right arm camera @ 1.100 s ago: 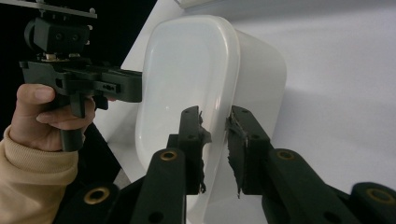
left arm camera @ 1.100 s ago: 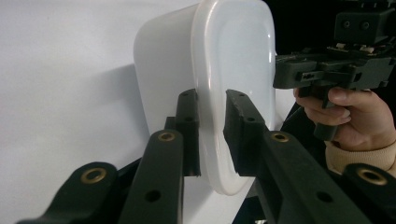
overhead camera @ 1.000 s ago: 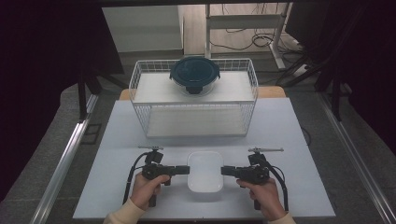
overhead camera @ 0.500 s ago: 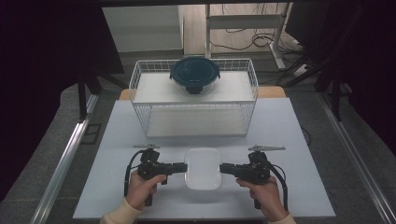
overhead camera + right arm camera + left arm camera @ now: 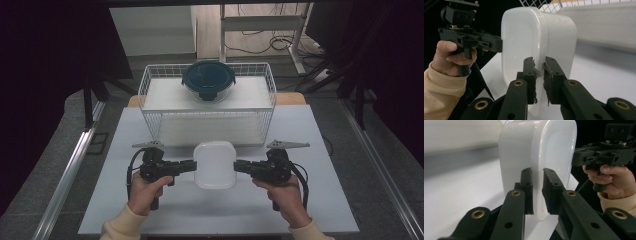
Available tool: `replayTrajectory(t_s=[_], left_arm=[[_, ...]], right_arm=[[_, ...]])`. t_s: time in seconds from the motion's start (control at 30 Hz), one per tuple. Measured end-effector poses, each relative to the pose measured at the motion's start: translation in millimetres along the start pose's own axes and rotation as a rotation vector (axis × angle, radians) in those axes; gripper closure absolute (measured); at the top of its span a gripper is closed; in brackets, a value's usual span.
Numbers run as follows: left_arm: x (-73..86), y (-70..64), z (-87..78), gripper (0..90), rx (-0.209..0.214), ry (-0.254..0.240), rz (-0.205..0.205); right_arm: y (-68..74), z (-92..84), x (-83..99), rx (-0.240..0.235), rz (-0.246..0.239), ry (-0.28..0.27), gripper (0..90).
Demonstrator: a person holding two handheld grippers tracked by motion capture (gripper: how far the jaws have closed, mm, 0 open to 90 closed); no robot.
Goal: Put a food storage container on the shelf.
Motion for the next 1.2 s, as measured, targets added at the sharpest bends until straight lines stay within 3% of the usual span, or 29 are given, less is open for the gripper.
replayTrajectory(t_s=[0.3,0.47,0.77,1.2], left_arm=[[-27.7,-22.4,-14.7,79.4,0.014,-0.036,0.049],[-45.8,-34.9,-22.5,79.3,-0.002,-0.057,0.085],[-60.0,-44.3,-29.0,79.2,0.004,-0.072,0.096],[-101.1,-65.4,-39.5,78.9,-0.014,-0.087,0.139]], right_arm=[[7.1,-11.8,-36.6,0.013,-0.062,-0.034,79.7],[9.2,-17.1,-60.4,0.023,-0.094,-0.046,79.8],[11.7,-21.8,-78.8,0.023,-0.114,-0.068,79.7],[10.2,-31.8,-127.2,0.042,-0.155,-0.084,79.9]])
Point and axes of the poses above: each handheld gripper's, and its own axes: z roughly forward along the jaws, x roughly out of its underside, y roughly to its left, the point moved 5 cm from there along z, roughly forward along the jaws, and after that the axes turned 14 degrees about -z, right-handed, at the moved point
